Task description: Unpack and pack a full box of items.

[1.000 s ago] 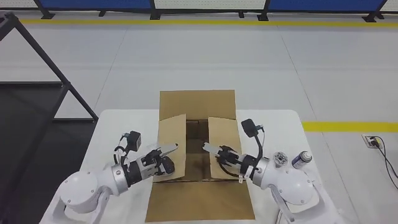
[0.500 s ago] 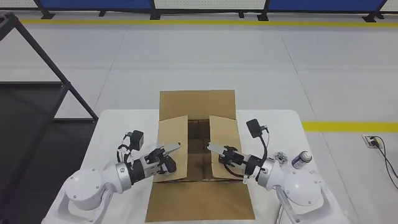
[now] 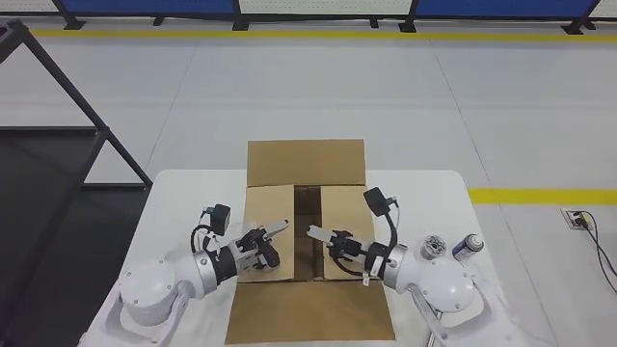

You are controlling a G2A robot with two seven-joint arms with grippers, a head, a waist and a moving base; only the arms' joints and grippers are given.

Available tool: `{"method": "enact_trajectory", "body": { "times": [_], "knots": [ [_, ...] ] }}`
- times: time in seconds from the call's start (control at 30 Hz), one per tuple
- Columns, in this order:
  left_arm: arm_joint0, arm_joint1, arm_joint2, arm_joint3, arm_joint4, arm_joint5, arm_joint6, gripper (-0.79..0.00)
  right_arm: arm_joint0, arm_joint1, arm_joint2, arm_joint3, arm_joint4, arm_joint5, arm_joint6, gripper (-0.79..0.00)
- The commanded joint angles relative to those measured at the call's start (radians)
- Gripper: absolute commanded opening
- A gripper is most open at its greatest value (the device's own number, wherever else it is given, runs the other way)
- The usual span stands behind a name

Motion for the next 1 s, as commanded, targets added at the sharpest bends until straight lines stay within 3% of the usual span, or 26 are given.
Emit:
{"method": "enact_trajectory", "body": {
  "times": [0.0,0.57,0.97],
  "knots": [
    [-0.005,0.000,0.008,0.006,0.003,0.004,0.002,0.000,0.006,-0.001,-0.004,0.011,-0.005,0.012,-0.003,0.000],
    [-0.049,-0.001,0.059,0.058,0.023,0.065,0.024,0.000,0.044,-0.005,-0.043,0.050,-0.035,0.092,0.005,0.000],
    [-0.020,0.006,0.022,0.009,-0.009,0.018,0.020,0.000,0.012,0.000,-0.013,-0.004,-0.012,0.024,-0.024,0.000]
  ]
}}
